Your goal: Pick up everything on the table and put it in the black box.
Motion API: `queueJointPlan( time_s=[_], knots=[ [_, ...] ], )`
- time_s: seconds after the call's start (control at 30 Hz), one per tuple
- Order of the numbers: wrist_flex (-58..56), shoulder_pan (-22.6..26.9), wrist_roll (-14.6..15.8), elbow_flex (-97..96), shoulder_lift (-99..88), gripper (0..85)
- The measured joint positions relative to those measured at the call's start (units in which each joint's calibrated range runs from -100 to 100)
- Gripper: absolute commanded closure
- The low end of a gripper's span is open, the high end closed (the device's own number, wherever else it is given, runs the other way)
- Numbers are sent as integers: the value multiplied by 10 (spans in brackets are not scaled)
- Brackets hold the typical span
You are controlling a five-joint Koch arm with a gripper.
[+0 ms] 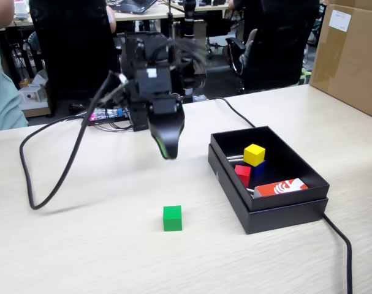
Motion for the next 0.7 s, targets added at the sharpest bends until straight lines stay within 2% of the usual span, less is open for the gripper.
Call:
queueJointPlan(
  time_s=[0.47,0.7],
  knots=[
    [1,-9,-4,120,249,382],
    [1,-10,-10,174,334,432]
  ],
)
